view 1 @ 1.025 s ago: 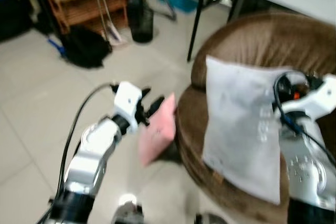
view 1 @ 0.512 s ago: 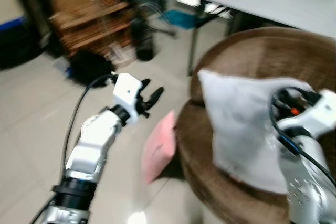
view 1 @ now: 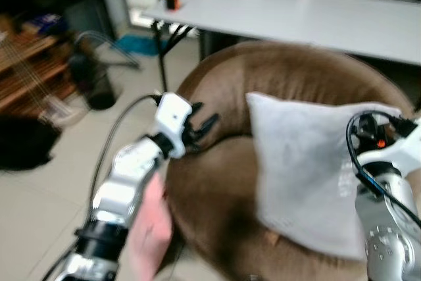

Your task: Move the pillow to the sofa from floor

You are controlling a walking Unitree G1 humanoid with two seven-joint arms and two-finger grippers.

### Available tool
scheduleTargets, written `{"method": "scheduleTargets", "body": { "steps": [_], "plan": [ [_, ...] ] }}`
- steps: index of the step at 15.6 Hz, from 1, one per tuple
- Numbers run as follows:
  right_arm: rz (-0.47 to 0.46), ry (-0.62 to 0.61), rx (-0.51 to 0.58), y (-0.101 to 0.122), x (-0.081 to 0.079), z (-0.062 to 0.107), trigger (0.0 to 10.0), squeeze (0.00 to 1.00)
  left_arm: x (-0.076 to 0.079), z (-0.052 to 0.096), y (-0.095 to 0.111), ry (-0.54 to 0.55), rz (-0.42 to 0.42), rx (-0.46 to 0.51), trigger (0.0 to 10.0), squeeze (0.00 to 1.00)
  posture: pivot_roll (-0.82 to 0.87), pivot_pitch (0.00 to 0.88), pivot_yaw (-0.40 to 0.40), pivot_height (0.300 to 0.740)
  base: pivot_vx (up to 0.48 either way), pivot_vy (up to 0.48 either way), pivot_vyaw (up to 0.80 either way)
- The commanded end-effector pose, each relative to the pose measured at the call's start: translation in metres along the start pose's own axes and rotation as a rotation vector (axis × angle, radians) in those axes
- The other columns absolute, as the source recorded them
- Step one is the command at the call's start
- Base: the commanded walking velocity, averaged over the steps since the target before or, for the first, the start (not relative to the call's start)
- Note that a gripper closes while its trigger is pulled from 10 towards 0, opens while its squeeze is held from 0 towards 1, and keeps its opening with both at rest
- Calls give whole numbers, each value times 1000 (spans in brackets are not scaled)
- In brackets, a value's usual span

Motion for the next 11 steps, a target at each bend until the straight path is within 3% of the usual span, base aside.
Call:
{"method": "scheduleTargets", "body": {
  "steps": [1, 5, 8, 11],
  "plan": [
    [-9, 45, 32, 7, -10, 2, 10000, 0, 0, 4, -2, -8, 1, -5, 10000, 0, 15, 12, 16, 740, 341, 0, 0],
    [-14, 117, 8, 6, -24, 2, 10000, 0, 6, 7, -8, -59, -53, -29, 10000, 0, 14, 18, 7, 740, 0, 0, 0],
    [5, 159, -7, 5, -31, 0, 10000, 0, 4, 14, -10, -69, -45, -36, 10000, 0, 15, 18, 0, 740, 0, 0, 0],
    [-7, 231, -40, 6, -41, -2, 10000, 0, -1, 15, -17, -24, -62, -76, 10000, 0, 18, 21, -9, 740, 0, 0, 0]
  ]
}}
Point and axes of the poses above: a point about 5 cm out from each wrist's last joint towards the gripper, its own z axis pointing back from the gripper into the wrist, its own y axis along the axis of the wrist's last joint, x = y × z, the point moved 4 cm from there along -z, pointing out of the wrist towards the gripper, and after that the axes turned 11 degrees about -z, right-handed, at the moved point
